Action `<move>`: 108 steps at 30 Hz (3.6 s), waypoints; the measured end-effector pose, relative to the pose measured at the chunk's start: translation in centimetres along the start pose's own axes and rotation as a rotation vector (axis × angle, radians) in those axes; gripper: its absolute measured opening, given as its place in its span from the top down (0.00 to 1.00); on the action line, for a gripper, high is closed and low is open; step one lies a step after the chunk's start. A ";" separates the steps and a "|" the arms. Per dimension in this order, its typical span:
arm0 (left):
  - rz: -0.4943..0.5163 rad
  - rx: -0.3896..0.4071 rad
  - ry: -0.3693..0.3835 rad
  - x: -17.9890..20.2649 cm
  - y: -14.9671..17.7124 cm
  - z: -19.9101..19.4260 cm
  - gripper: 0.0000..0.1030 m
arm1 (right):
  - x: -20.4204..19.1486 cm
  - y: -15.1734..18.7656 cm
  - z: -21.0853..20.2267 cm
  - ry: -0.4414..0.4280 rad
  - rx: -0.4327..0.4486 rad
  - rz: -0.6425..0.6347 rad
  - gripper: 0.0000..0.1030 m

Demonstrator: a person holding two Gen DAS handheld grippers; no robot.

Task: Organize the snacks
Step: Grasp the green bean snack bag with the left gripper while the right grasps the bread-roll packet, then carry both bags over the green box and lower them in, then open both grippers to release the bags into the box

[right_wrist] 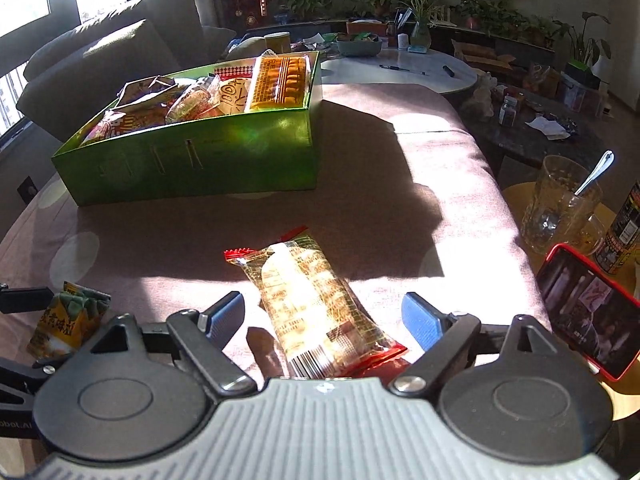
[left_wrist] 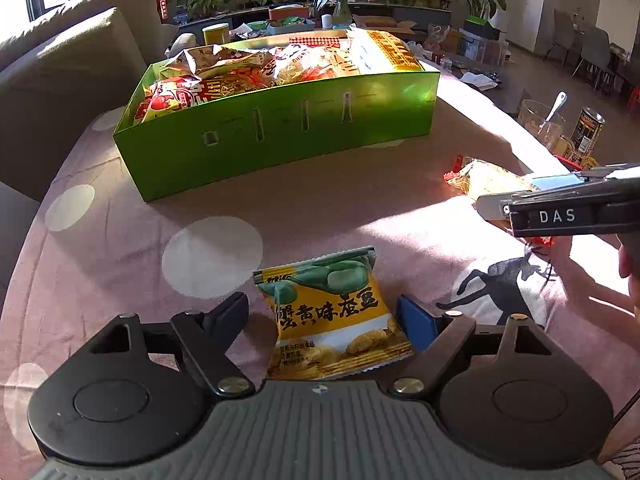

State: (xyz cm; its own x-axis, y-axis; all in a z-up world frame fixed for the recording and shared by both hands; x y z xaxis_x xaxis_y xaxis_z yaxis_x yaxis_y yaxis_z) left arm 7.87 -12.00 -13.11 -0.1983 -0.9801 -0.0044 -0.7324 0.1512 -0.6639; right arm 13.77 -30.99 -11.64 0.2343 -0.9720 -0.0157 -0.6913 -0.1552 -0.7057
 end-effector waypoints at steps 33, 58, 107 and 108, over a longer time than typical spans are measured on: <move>-0.061 0.144 0.057 -3.3 0.1 -4.2 0.53 | -7.1 -1.9 -5.9 -0.192 0.096 -0.016 0.29; -0.069 0.272 0.067 -7.0 -5.3 -5.3 0.52 | -9.0 -8.1 -4.5 -0.203 0.154 0.011 0.29; -0.073 0.236 -0.012 -11.0 -19.9 7.4 0.50 | -7.8 -19.5 6.9 -0.259 0.125 0.168 0.29; -0.060 0.224 -0.019 -10.9 -19.8 7.6 0.47 | -7.9 -19.6 7.1 -0.256 0.121 0.173 0.29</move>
State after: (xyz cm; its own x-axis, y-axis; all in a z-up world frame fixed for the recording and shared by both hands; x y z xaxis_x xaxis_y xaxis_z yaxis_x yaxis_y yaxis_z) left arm 29.48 -5.29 -5.66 -0.1445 -0.9891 0.0272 -0.5790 0.0623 -0.8129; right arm 30.30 -19.02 -2.68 0.2952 -0.9041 -0.3090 -0.6532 0.0451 -0.7558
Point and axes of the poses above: each gripper's, at about its wrist camera, not at the fingertips, and z roughly the way its jaws point, x to its right, y to its underside, the point moved 5 cm from there along z, roughly the way its jaws point, and after that the axes turned 1 degree about -z, right-handed, at the moved point
